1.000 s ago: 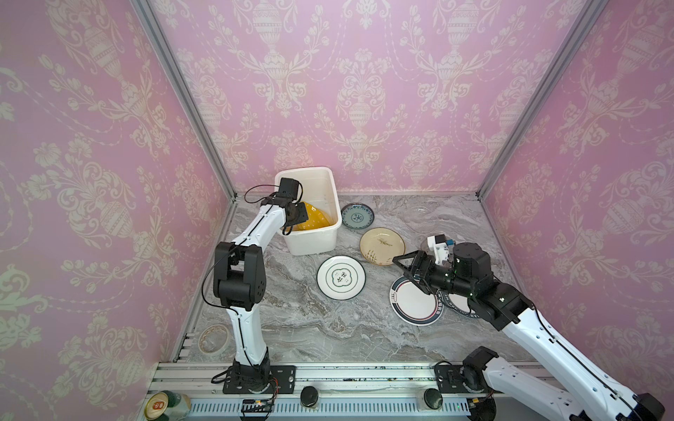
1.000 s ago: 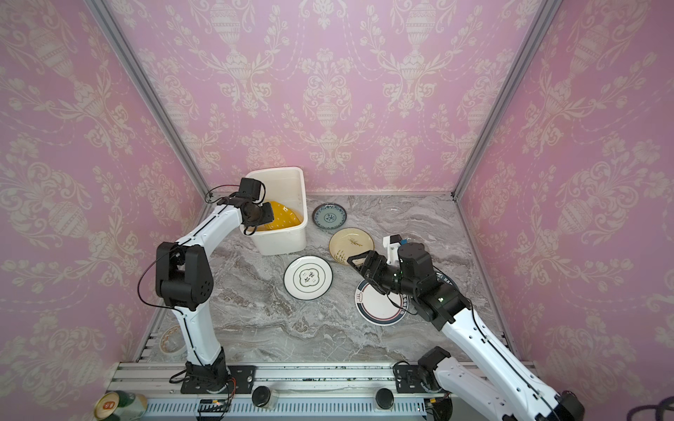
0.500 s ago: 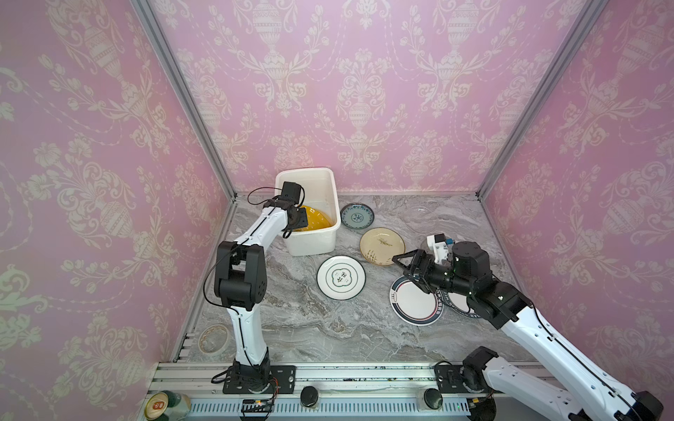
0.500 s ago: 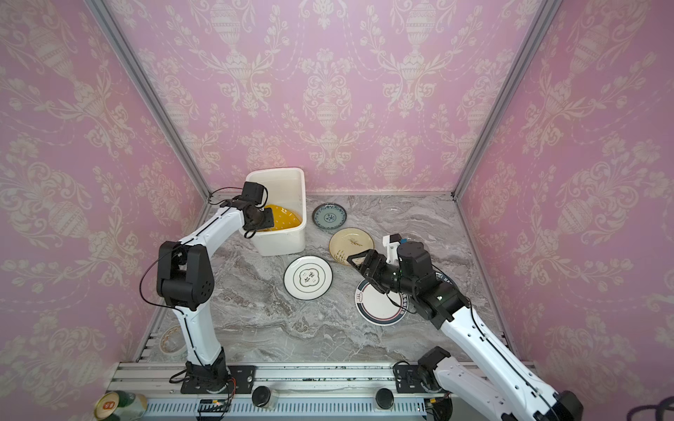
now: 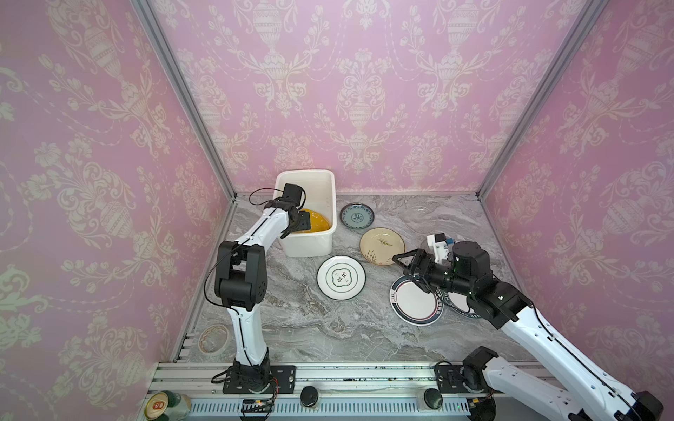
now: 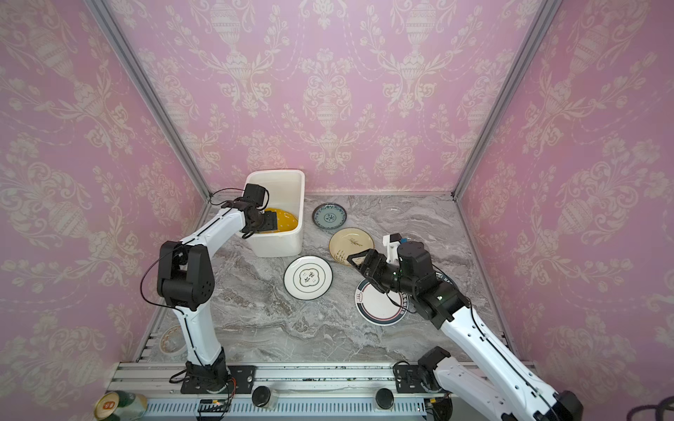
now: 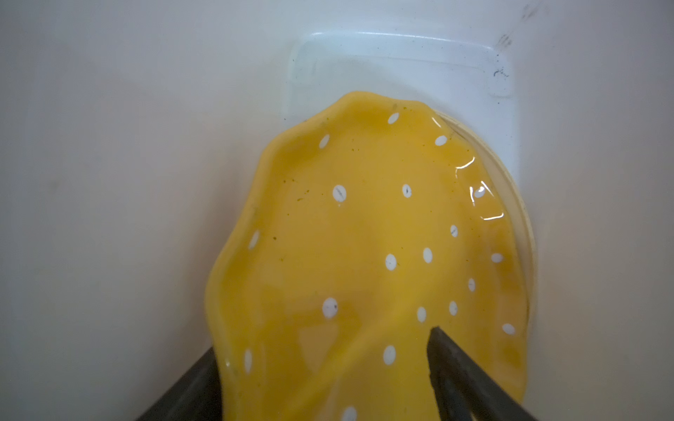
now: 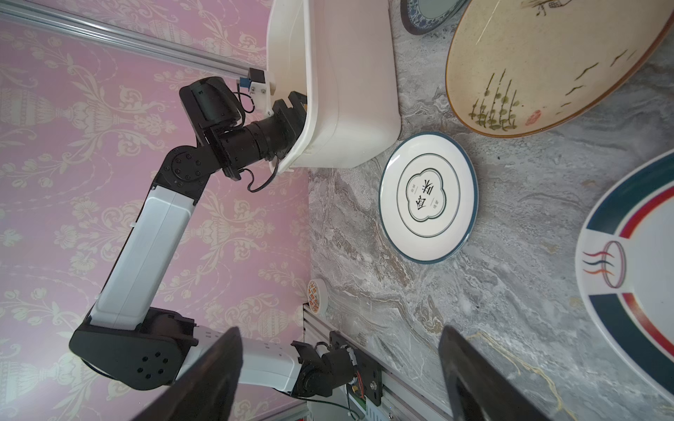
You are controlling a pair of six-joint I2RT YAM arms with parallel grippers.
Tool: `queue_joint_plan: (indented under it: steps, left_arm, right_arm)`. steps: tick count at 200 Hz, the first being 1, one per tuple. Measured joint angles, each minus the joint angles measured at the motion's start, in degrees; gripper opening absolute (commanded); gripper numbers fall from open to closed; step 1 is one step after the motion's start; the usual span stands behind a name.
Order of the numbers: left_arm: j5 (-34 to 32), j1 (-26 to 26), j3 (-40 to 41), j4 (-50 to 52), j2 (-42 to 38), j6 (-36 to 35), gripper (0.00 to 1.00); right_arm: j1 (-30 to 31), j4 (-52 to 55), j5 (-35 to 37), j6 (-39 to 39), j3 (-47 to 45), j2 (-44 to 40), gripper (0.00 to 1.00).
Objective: Place the plates into the plastic bin on the countertop
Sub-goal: Place the plate in the plastic bin.
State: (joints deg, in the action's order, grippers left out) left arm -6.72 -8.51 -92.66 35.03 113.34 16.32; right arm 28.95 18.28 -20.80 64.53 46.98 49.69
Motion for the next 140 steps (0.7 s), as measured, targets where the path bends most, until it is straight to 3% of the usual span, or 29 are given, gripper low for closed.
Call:
queue_joint_plan:
  steps: [40,77,140]
  left_arm:
    - [-1.22,-0.35,0.0,0.83,-1.79,-0.17,0.91]
    - [-2.58,-0.57,0.04,-0.07,-8.37,-0.11,0.96]
    - [-3.1,-0.66,1.11,-1.36,-15.98,0.07,0.97]
  right_arm:
    - [0.0,0.02,0.0,0.0,0.0,0.0,0.85]
    - [0.0,0.04,0.04,0.0,0.0,-0.07,0.85]
    - [0.0,0.76,0.28,0.0,0.33,-0.79,0.85]
